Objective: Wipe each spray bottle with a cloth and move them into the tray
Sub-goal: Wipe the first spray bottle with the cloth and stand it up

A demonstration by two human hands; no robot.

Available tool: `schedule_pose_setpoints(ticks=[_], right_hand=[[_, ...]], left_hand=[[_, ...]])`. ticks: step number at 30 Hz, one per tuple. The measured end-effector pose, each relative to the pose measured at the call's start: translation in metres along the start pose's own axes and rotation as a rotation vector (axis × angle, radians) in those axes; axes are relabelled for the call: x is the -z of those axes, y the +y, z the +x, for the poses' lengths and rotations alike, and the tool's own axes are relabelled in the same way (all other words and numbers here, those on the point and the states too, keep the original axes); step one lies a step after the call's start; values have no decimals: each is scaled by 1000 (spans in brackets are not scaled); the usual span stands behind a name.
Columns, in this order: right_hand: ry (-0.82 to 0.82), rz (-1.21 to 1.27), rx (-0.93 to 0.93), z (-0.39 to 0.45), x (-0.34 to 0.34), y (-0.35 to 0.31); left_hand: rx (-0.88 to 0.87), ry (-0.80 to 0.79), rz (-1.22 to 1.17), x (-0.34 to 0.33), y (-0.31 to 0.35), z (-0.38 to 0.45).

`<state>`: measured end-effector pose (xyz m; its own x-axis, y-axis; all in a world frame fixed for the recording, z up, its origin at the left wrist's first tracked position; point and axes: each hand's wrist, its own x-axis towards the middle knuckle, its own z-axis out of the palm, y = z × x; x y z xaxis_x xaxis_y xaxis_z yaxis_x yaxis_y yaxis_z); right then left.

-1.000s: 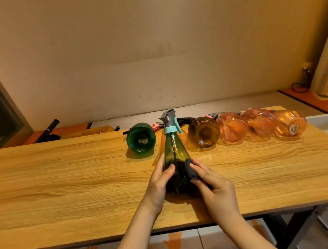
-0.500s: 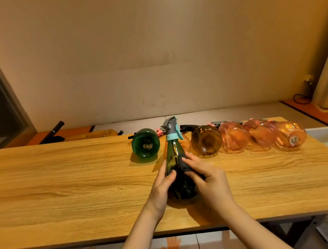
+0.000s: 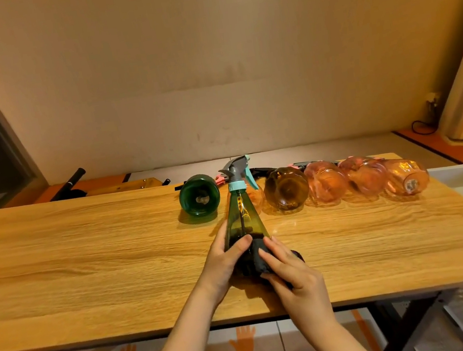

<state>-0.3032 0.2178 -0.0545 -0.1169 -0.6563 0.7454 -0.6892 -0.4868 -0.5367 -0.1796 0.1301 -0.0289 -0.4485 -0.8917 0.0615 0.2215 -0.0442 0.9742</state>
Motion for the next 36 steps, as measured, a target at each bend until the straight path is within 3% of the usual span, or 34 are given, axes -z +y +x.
schedule_pose_setpoints(ticks=[7, 12, 20, 25, 36], right_hand=[[-4, -22, 20, -1, 1, 3], [67, -12, -83, -1, 0, 1], [101, 51, -181, 13, 1, 2], [94, 83, -156, 34, 0, -2], [21, 125, -161, 67, -4, -4]], left_hand=[[-6, -15, -52, 3, 0, 0], [-28, -35, -28, 3, -1, -1], [-215, 34, 313, -1, -4, -7], [-281, 12, 292, -2, -2, -8], [-243, 40, 178, -2, 0, -6]])
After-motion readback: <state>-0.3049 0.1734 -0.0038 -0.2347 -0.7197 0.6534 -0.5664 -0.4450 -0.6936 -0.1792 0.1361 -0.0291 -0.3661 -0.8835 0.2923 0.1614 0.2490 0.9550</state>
